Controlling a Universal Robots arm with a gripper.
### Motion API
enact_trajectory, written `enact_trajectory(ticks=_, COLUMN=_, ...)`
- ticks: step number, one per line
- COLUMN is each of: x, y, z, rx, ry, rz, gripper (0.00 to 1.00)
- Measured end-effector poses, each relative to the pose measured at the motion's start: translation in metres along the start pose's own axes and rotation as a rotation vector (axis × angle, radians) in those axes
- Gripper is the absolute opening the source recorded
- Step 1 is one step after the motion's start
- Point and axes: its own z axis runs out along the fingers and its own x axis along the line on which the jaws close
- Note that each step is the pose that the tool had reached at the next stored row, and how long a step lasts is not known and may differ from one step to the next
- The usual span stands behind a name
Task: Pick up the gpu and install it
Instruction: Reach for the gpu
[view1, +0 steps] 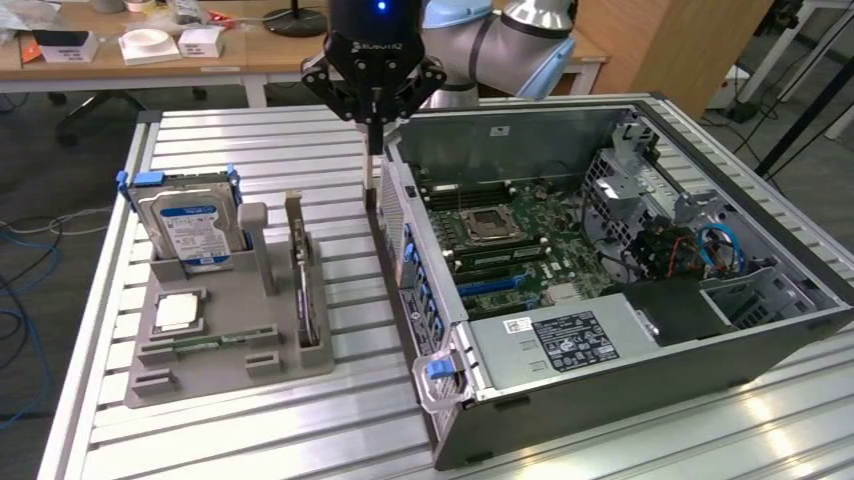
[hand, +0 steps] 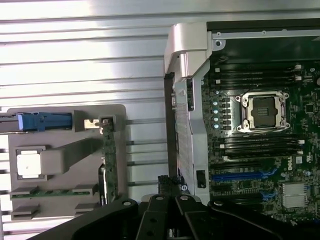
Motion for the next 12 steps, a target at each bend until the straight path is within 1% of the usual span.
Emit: enact_trajectory(ticks=12, x=0.016, y=-0.0010, z=-0.0002, rx=0.0000, ry=0.0000, rz=0.000, gripper=0.11)
